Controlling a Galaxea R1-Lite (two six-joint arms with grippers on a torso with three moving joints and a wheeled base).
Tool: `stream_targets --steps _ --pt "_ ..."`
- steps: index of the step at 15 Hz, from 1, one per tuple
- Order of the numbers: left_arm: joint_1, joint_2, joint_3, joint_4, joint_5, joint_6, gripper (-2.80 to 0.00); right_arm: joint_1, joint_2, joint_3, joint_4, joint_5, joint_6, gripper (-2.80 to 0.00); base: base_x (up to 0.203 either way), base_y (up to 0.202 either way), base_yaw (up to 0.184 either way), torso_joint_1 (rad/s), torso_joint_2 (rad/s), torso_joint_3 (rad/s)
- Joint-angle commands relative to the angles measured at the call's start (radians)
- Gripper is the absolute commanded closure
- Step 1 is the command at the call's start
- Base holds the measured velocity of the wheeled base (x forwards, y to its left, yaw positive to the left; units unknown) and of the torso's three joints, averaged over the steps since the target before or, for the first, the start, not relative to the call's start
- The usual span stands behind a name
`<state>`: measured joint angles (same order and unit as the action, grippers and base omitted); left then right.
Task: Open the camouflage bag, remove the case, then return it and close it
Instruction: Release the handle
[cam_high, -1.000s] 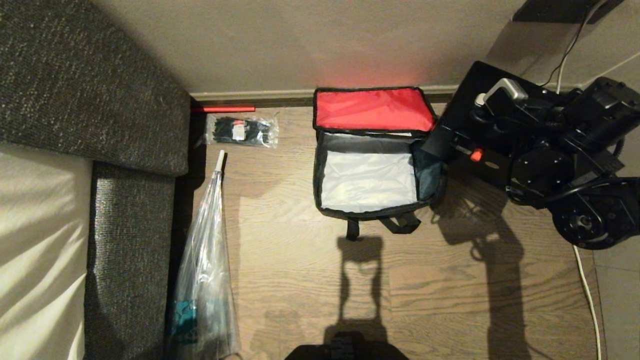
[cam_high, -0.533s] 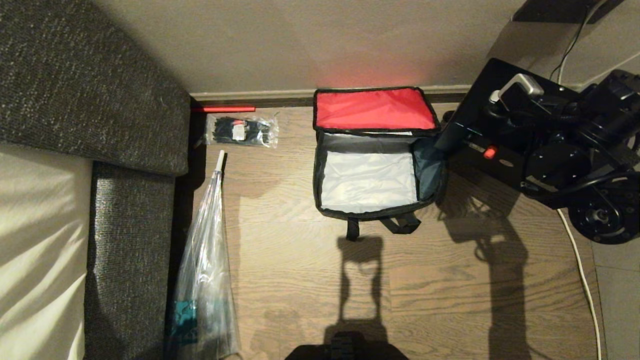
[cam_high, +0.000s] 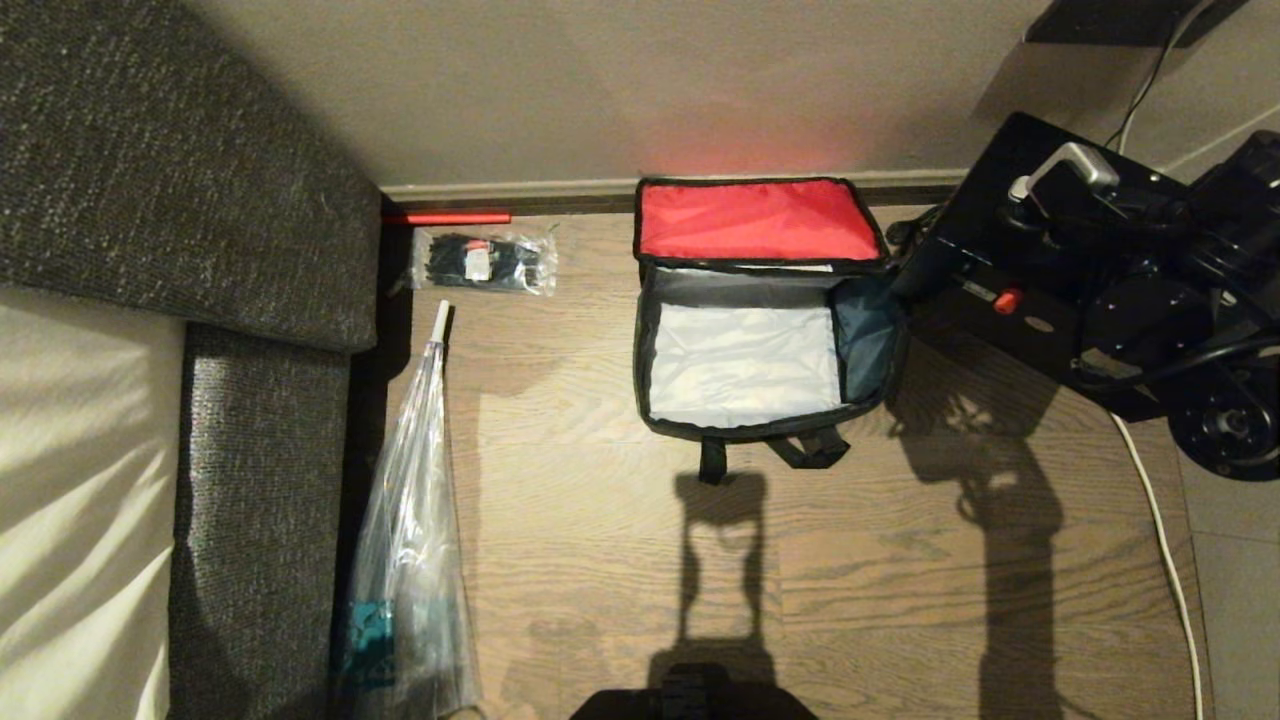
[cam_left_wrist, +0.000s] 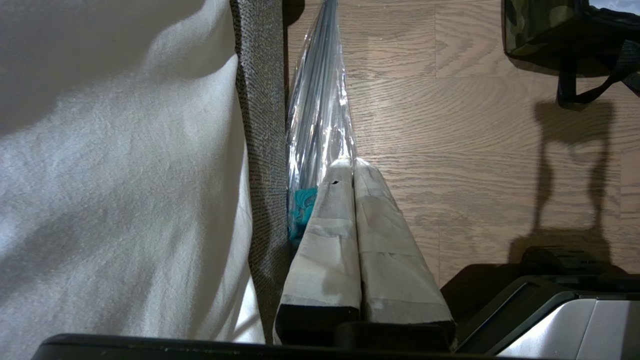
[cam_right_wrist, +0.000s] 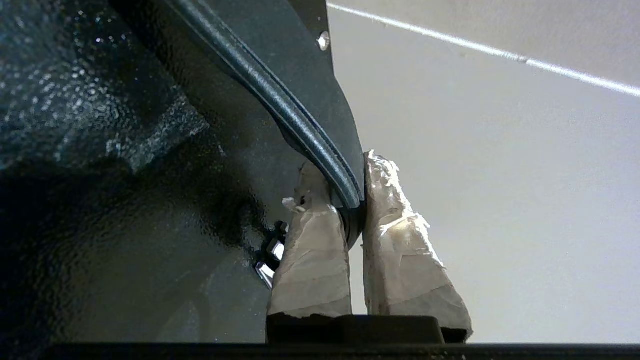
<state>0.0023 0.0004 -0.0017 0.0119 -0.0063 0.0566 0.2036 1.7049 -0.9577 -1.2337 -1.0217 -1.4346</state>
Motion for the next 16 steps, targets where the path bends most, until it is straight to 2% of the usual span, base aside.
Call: stream_targets --steps 1,16 --pt "0.001 -0.002 0.0 0.0 0.0 0.0 0.0 -0.016 -0.011 -0.002 0.003 -0.006 0.0 0.0 0.0 0.0 0.0 0.0 0.0 0.0" --pt "0.001 -0.002 0.0 0.0 0.0 0.0 0.0 -0.018 -0.136 0.066 0.088 0.0 0.038 0.0 0.0 0.0 0.0 0.0 0.0 0.0"
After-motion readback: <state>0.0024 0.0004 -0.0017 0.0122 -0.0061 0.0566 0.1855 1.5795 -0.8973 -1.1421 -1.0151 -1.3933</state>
